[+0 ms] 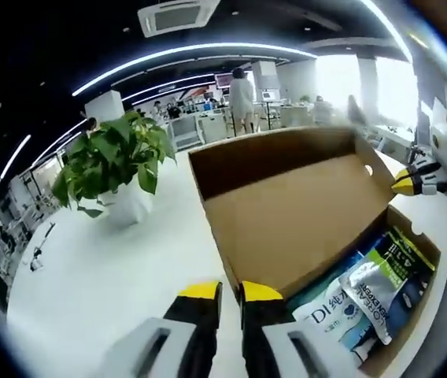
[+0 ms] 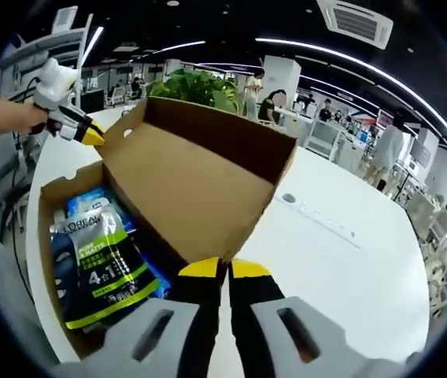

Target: Operate the shoe box by opening the lid, removing the specified soft item, and placing it in the target area until the item is outside and the box remains undamaged.

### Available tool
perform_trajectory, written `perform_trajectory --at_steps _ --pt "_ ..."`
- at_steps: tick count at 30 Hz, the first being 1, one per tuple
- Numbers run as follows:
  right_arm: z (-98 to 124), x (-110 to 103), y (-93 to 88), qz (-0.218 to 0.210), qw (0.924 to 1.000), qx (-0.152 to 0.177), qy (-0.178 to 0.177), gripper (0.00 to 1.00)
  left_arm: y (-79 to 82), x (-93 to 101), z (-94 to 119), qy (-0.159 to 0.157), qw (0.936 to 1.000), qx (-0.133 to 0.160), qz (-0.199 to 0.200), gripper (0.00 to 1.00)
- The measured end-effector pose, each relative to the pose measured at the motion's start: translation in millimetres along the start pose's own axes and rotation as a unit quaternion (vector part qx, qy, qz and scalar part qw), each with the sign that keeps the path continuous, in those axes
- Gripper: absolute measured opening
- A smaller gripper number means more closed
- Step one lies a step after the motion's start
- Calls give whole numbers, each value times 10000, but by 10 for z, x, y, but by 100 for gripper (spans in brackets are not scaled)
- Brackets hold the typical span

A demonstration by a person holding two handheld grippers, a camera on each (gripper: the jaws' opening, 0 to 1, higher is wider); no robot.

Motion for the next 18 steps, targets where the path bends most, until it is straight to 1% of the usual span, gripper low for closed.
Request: perform_trajectory --at_steps 1,4,10,14,18 --pt "-6 3 2 24 10000 -10 3 1 -4 18 -3 -20 10000 -11 -2 4" --pt "-32 16 17 84 10000 -51 14 2 -13 35 -43 -4 10000 -54 -14 4" --pt "-85 58 30 196 9997 -117 39 3 -6 21 -89 14 9999 -50 125 3" --pt "-126 86 34 175 9997 -153 61 3 -8 12 -125 -5 9999 -73 127 3" --pt "-162 120 31 47 9997 -207 94 3 7 -11 -180 3 9999 -146 66 3"
Point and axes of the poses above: the point that each gripper's makers call its tool centre point, and the gripper's own axes: z roughly backward along the fingers, x roughly to its right, y roughly out of its top, the point moved 10 cm from there along z, roughly backward along the fingers, and after that the axes turned 15 degrees about -z, right-handed, at the moved point
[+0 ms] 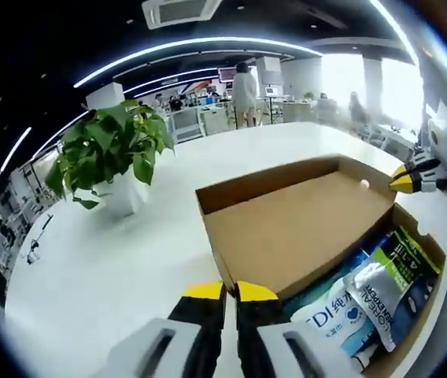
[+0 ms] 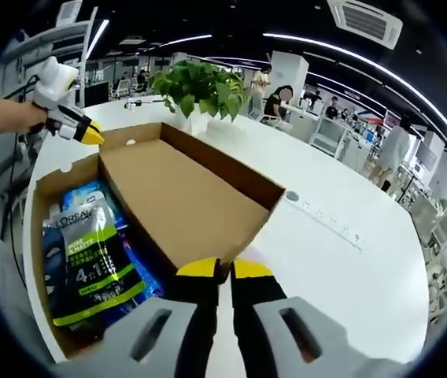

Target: Operate the shoe box by opening the lid, removing the specified soft item, and placing it in the target area until the item is outside and the box remains undamaged.

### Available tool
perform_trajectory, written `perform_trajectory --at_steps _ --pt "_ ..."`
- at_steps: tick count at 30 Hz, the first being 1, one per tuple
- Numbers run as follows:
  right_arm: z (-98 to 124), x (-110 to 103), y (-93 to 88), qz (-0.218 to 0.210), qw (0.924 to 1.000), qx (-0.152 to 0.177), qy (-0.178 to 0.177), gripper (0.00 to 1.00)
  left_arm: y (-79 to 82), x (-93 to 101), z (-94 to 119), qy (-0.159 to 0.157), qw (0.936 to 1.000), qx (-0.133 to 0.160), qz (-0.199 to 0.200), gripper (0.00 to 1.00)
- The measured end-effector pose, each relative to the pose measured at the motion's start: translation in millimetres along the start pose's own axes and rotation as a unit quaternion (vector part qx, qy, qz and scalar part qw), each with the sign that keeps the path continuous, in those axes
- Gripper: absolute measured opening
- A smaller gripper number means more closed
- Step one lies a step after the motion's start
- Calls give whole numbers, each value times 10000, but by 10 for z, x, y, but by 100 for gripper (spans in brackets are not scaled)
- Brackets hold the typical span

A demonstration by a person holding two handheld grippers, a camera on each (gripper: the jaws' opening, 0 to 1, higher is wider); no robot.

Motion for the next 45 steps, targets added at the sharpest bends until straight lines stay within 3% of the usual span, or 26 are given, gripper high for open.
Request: perform_trajectory --at_steps 21,30,39,45 --pt "-119 64 -6 -469 9986 -251 69 3 -6 -24 -102 -159 9991 -288 250 3" --pt "-56 72 -20 -712 9973 -74 186 5 -36 40 -19 -157 9987 -287 381 4" --pt "79 29 -137 -854 9956 -103 376 9 -62 172 136 -288 9981 -222 489 16" --pt "181 -9 -187 -995 9940 -79 454 13 -70 287 265 -308 9979 -175 549 18"
Point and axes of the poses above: the point that each gripper's makers call its tool centre point, and the gripper's own axes: z roughly backward along the fingers, x roughly to its right, y roughly out of its top, the point moved 10 cm from there along z, roughly backward along the fingers, and after that the axes turned 15 degrees about -z, right-handed, at the moved point
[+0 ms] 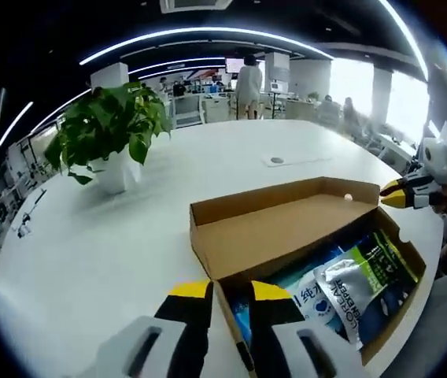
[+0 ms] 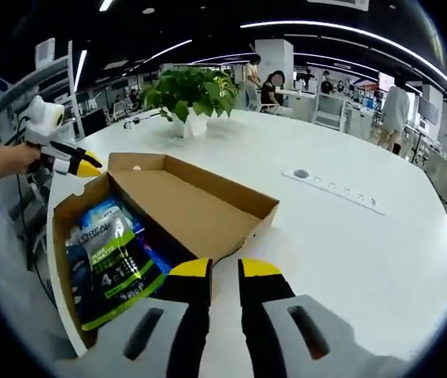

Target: Operate the shoe box by opening the lid, removing the specified soft item, and placing it in the target area until the item is outside and the box remains undamaged.

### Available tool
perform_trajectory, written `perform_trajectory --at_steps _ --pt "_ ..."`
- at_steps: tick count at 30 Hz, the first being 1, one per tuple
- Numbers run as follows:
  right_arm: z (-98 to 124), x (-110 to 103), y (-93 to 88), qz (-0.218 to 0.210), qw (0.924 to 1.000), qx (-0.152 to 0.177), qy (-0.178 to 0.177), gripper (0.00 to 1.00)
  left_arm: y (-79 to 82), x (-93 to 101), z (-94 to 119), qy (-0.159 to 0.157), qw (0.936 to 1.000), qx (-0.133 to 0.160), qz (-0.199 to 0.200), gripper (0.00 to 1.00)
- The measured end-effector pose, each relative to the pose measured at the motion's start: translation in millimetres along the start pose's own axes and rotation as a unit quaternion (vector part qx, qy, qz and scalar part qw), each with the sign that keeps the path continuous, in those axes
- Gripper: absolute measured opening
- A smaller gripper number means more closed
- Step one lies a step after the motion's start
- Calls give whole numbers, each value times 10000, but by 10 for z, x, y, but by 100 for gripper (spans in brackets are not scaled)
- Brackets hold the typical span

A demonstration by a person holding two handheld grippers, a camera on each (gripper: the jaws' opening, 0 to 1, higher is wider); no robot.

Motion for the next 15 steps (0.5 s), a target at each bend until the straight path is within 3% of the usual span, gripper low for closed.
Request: perform_trajectory --at_steps 5,15 --pt "117 -57 -45 26 9999 2 110 18 -15 156 112 -86 9999 73 96 20" --pt "318 -154 -249 -80 9994 -108 328 26 -80 477 166 -766 9968 -86 204 21"
Point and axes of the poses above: the point that each gripper's makers call its tool centre point, and the gripper's own axes: z roughly backward along the fingers, x roughly to its right, y roughly out of its top, the point moved 10 cm from there along z, roughly backward along the fingers, and after that the axes turned 15 degrees about -z, right-handed, at the moved point
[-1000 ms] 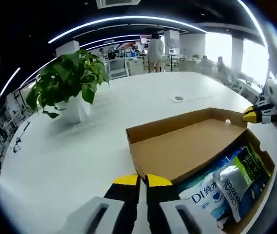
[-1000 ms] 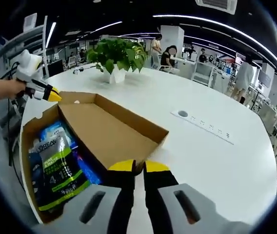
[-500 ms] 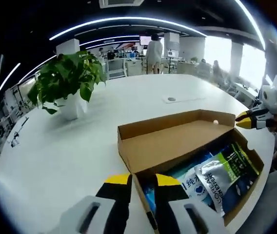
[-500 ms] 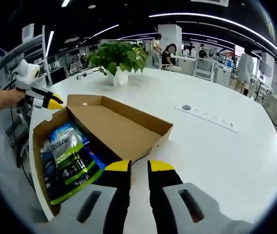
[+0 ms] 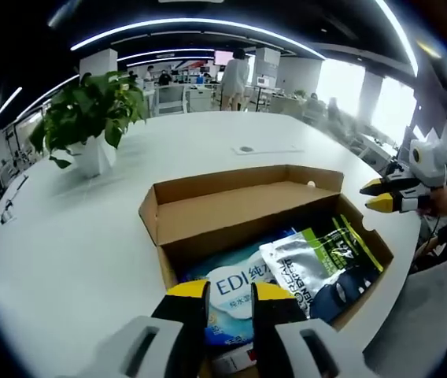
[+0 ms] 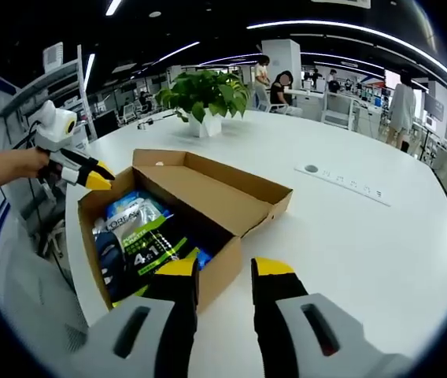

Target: Operate the shoe box by opening the lid, removing the specified soft item, and placing it in the target area until the item is outside and the box remains undamaged.

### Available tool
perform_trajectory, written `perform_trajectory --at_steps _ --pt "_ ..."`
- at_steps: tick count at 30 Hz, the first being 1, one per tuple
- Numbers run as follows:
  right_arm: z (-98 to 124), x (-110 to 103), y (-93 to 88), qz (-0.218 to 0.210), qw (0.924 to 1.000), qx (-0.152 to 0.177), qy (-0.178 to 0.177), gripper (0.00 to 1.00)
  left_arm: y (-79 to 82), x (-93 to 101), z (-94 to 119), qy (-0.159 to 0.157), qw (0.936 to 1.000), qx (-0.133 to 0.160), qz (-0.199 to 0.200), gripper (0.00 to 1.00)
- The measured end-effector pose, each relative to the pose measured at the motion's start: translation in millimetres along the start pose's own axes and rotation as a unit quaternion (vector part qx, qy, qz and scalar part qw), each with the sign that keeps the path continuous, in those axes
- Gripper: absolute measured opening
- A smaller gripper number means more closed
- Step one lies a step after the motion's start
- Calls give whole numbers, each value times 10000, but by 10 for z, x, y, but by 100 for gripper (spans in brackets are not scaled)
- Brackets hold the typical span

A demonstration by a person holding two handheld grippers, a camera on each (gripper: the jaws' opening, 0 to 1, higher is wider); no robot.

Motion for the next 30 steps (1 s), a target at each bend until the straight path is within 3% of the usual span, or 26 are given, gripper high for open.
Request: perform_trajectory --at_steps 6,16,24,30 --pt "100 -122 -121 31 9999 -47 141 29 -34 115 -59 -536 9982 -131 224 24" --pt "222 -275 -211 181 9995 -52 252 33 -113 228 -191 -1115 9922 -289 470 28" --pt "282 -376 -285 328 9989 -43 336 34 -142 337 -338 -1736 9778 -372 1110 27" --pt "282 -420 -324 226 9989 -44 410 34 -161 354 -401 -1958 9693 -446 1420 20"
Point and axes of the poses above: the point that each gripper's makers call its tool centre point, and the gripper's own axes: z roughly backward along the fingers, x roughly to its right, y roughly out of its top, the point moved 10 cm from there along z, roughly backward along the fingers, and after that the axes turned 15 degrees about -z, right-handed, at the moved point
